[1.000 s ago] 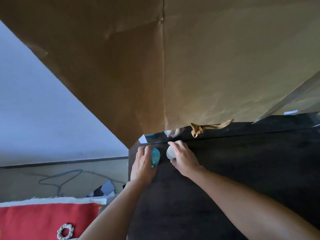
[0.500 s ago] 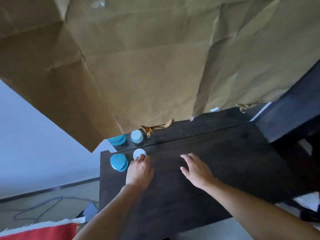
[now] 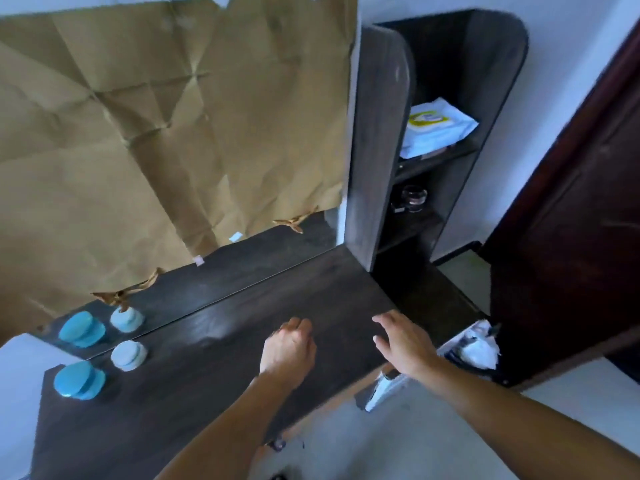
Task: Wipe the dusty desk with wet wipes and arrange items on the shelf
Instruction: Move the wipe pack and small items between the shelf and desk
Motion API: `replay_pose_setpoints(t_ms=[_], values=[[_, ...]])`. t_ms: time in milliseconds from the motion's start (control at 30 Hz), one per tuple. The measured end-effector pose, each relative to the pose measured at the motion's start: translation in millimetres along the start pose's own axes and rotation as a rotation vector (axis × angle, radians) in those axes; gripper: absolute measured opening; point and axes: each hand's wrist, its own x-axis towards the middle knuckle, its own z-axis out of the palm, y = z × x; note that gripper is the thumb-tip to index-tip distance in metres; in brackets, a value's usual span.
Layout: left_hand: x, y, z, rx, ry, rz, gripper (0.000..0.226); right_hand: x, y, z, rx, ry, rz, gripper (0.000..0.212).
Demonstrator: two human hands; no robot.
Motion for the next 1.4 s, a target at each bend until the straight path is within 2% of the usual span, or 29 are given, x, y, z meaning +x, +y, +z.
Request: replay_pose_setpoints(t_ms=[300, 567, 700, 867, 1033, 1233, 1400], values=[[82.0, 101.6, 23.0, 0.004, -0.007, 0.185, 0.022, 10.0, 111.1, -46.7, 0.008, 0.080, 0.165, 0.039], [187.8, 147.9, 48.4, -0.036, -0.076, 0.222, 0.024, 88.4, 178.2, -80.1, -0.064, 0.050, 0.210, 0.042], [227.4, 164.4, 54.3, -0.040, -0.111, 0.216, 0.027, 137.9, 196.5, -100.9, -0.092, 0.094, 0.175, 0.042], [259.7, 177.4, 68.8, -0.029, -0.128, 0.128, 0.026, 206.1, 212.0, -108.4, -0.081, 0.125, 0.004, 0.045], [280.6, 190.5, 89.1, -0.032, -0.088, -0.039, 0.028, 281.5, 227.1, -97.4, -0.154, 0.096, -0.129, 0.062], [300.6, 195.8, 116.9, -0.070, -0.002, -0.254, 0.028, 354.7, 232.8, -84.2, -0.198, 0.047, -0.172, 0.055], [310.6, 202.2, 127.6, -0.060, 0.015, -0.345, 0.027, 347.6, 241.1, -74.0, -0.129, 0.120, -0.215, 0.049]])
